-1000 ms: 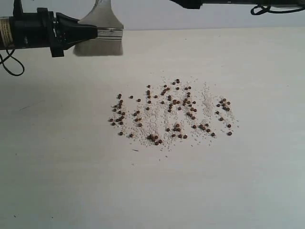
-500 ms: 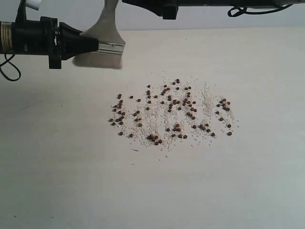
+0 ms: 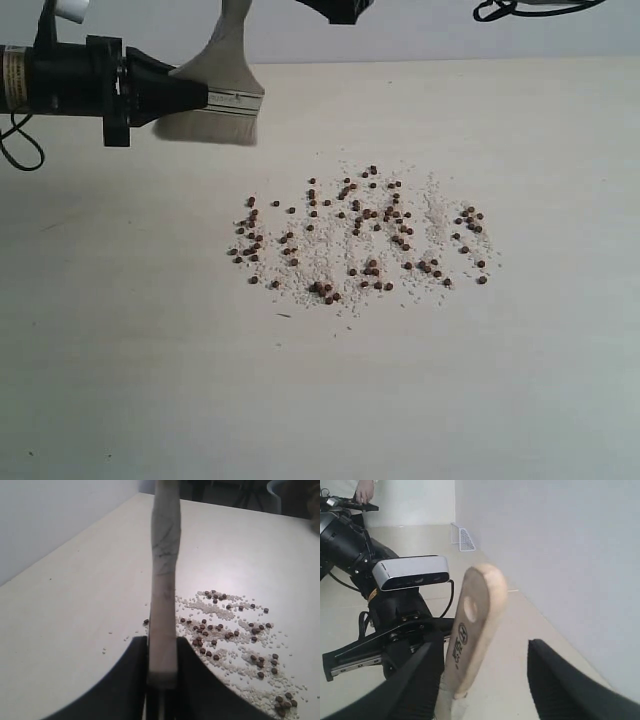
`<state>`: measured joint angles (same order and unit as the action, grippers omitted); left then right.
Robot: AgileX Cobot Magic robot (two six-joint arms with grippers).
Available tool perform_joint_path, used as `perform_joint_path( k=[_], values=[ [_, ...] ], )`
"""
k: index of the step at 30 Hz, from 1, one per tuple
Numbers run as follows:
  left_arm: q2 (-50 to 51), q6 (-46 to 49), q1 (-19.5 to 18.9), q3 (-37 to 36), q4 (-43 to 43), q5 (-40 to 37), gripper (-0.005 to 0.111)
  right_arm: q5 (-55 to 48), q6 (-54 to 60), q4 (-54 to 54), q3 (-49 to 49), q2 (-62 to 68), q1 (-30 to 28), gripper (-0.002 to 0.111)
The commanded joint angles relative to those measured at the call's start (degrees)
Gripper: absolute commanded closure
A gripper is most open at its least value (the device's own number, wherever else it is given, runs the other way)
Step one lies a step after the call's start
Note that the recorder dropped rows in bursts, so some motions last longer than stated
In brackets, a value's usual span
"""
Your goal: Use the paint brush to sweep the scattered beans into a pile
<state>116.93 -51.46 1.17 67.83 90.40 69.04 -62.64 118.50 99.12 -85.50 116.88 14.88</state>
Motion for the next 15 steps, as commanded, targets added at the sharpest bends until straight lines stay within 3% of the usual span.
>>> perform_joint_path(
  k=[1,7,15],
  values=[
    [-0.11,0.51,0.21,-0.17,-0.97,0.93,0.107,0.19,-1.39,0.83,-2.05,0.74,0.42,0.055],
    [-0.11,0.63,0.21,-0.17,-1.05,0.93,0.107,-7.04,-4.45,0.83,-7.65,5.71,0.42,0.055],
    [-0.11,2.56,0.21,-0.17,-1.31,0.93,0.107,-7.33,-8.78,0.83,-16.04,13.04,0.42,0.055]
  ],
)
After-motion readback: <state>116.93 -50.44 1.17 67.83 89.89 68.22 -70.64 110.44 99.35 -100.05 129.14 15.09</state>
